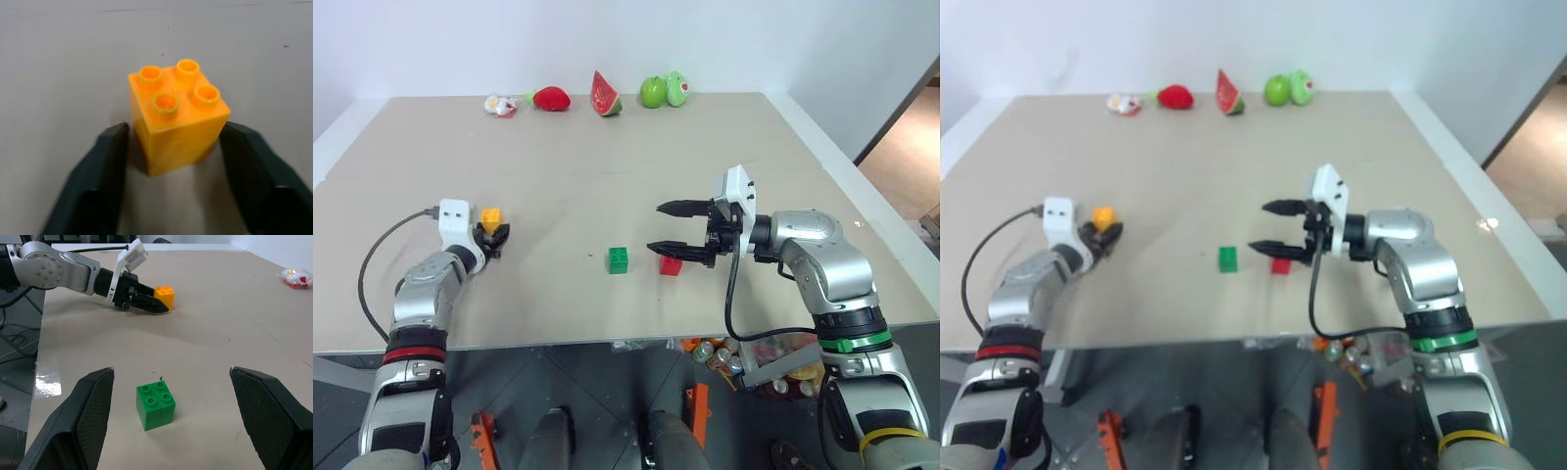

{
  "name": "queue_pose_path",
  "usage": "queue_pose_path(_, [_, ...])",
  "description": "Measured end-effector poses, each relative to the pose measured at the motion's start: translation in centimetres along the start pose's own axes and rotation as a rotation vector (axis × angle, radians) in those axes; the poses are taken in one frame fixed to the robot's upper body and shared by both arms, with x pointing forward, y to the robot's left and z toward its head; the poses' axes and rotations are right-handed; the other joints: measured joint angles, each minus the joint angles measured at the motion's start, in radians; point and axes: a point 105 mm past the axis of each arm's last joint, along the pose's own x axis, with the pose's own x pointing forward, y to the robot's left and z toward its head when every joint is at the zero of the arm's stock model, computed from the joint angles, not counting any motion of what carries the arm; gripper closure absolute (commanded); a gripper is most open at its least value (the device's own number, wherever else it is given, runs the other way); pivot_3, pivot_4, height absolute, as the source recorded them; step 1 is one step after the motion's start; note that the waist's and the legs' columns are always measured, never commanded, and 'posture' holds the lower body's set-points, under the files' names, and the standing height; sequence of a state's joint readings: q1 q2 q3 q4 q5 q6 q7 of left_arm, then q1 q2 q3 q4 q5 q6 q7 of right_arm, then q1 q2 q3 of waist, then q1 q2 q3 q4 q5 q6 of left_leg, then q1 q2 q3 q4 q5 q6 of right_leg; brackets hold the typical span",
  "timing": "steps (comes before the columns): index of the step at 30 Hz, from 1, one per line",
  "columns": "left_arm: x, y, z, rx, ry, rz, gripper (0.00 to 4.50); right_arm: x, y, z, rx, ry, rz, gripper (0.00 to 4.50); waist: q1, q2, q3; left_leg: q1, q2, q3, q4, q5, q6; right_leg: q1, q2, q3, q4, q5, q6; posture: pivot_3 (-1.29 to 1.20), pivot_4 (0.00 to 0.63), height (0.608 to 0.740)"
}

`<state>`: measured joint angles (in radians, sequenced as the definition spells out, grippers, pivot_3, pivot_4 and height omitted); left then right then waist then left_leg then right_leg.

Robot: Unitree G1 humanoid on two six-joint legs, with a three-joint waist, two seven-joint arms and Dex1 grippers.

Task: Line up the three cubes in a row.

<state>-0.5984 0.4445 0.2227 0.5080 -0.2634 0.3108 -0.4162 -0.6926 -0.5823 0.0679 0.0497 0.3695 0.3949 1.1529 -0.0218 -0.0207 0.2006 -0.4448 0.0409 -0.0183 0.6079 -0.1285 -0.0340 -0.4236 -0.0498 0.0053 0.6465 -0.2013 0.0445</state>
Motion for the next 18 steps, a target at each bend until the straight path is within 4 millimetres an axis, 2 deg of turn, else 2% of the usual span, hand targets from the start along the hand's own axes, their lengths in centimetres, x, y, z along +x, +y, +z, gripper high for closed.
queue_pose_path(1, [0.1,0.0,0.1,-0.001,-0.001,0.000,3.18,0.0,0.0,0.0,-0.001,0.000,0.000,0.57,0.000,0.000,0.000,0.000,0.000,0.000,0.000,0.000,0.000,0.000,0.000,0.000,0.000,0.000,0.000,0.00,0.150,0.740])
queue_pose_path(5, [0.1,-0.3,0.0,0.009,0.004,-0.016,3.18,0.0,-0.1,-0.1,0.000,0.000,-0.003,0.57,0.000,0.000,0.000,0.000,0.000,0.000,0.000,0.000,0.000,0.000,0.000,0.000,0.000,0.000,0.000,0.00,0.150,0.740])
queue_pose_path(7, [0.1,-0.9,0.1,0.052,0.008,-0.073,3.18,-0.1,-0.2,-0.2,0.004,0.003,-0.007,0.57,0.000,0.000,0.000,0.000,0.000,0.000,0.000,0.000,0.000,0.000,0.000,0.000,0.000,0.000,0.000,0.00,0.150,0.740])
queue_pose_path(11, [-0.8,-3.0,1.2,0.249,-0.018,-0.280,3.18,-0.8,-0.6,-0.5,0.002,0.029,-0.021,0.57,0.000,-0.001,0.000,0.000,0.000,0.001,-0.001,0.000,-0.001,0.000,0.000,0.000,-0.001,0.000,0.000,0.00,0.150,0.740])
queue_pose_path(13, [-1.3,-4.1,1.4,0.315,-0.020,-0.386,3.18,-1.5,-0.8,-0.7,-0.001,0.056,-0.027,0.57,0.000,-0.001,0.000,0.000,0.000,0.001,-0.002,0.000,-0.001,-0.001,-0.001,0.000,-0.001,0.000,-0.001,0.00,0.150,0.740])
queue_pose_path(16, [-2.9,-6.5,0.8,0.381,0.021,-0.638,3.18,-4.4,-1.1,-1.7,0.017,0.121,-0.057,0.57,0.004,-0.001,0.000,-0.001,0.001,0.003,-0.003,0.000,-0.001,0.000,-0.001,0.000,-0.001,-0.002,0.000,0.00,0.150,0.740])
queue_pose_path(18, [-3.7,-7.4,0.4,0.368,0.054,-0.748,3.18,-5.8,-1.4,-2.2,0.035,0.142,-0.090,0.57,0.003,-0.001,0.000,-0.001,0.003,0.006,-0.003,0.000,-0.001,-0.001,-0.001,0.000,-0.001,-0.003,-0.001,0.00,0.150,0.740])
